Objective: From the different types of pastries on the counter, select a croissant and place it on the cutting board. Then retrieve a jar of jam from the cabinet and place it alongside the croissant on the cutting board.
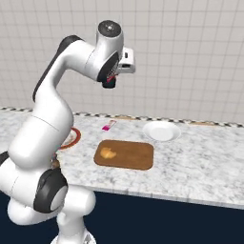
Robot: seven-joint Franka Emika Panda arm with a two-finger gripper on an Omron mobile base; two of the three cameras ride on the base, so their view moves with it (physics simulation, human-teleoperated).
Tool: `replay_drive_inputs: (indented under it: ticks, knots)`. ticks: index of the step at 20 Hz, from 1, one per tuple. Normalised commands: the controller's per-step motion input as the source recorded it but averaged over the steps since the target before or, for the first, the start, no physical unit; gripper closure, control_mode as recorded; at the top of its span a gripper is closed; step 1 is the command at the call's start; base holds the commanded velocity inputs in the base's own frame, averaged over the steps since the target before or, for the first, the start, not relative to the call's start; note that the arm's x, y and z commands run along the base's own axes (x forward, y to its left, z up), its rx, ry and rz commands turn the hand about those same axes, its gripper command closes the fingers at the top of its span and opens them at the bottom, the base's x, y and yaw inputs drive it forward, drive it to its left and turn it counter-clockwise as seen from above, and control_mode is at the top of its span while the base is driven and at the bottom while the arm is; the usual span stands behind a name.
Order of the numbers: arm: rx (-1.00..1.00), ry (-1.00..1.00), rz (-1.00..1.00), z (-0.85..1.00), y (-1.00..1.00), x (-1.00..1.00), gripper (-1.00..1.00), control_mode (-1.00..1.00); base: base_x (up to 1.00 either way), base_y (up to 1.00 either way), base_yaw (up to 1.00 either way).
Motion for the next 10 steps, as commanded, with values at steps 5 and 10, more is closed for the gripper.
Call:
replay_drive_inputs:
  ticks: [5,10]
  knots:
    - [-0.11,-0.33,0.00,-0.58,0.00,0.00,1.00,-1.00,0.00,0.00,0.00]
    - [-0.04,-0.13,0.00,-0.29,0.00,0.00,1.00,-1.00,0.00,0.00,0.00]
